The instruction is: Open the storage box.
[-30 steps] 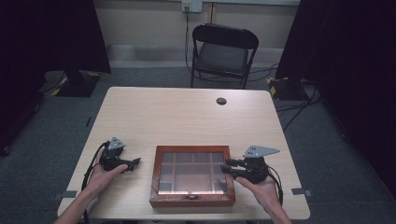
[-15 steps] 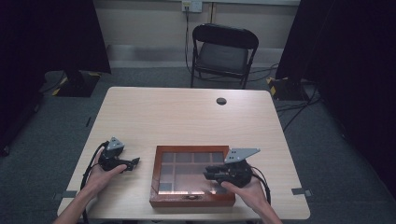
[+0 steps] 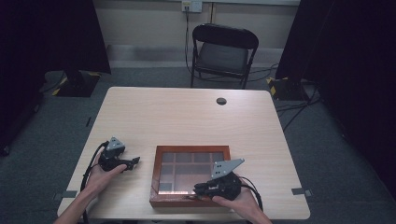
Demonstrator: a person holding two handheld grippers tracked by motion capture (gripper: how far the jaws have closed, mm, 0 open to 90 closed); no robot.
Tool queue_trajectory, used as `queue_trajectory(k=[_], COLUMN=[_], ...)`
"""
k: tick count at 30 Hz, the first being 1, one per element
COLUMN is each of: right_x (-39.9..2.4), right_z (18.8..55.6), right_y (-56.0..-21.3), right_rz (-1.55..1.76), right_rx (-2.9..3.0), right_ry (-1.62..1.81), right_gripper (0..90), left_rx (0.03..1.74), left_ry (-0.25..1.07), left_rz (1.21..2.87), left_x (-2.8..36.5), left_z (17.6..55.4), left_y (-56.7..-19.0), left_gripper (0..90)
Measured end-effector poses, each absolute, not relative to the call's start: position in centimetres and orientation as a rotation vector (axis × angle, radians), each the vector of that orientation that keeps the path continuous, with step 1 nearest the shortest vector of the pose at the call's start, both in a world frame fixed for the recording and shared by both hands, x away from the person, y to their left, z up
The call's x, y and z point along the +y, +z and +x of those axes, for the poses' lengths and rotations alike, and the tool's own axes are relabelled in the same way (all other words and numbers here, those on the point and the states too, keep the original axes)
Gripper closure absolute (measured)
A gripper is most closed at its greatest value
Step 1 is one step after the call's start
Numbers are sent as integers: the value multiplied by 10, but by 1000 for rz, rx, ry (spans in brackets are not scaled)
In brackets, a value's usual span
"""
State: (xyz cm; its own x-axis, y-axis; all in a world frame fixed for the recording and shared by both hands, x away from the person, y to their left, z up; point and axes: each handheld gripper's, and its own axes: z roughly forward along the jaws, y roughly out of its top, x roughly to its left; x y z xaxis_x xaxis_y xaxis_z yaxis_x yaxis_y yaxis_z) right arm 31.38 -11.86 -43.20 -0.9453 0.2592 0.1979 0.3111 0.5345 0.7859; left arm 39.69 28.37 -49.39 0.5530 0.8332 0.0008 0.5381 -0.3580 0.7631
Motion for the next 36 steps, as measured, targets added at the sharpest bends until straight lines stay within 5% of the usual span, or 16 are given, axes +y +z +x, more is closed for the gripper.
queue_trajectory(k=[36], right_x=[-106], right_z=[315], right_y=[-438], right_rz=[-392], right_rx=[-2711], right_ry=[-1345], right_gripper=[827], left_rx=[919], left_ry=[405], left_rz=[1996], left_x=[267], left_z=[380], left_y=[-468], left_gripper=[188])
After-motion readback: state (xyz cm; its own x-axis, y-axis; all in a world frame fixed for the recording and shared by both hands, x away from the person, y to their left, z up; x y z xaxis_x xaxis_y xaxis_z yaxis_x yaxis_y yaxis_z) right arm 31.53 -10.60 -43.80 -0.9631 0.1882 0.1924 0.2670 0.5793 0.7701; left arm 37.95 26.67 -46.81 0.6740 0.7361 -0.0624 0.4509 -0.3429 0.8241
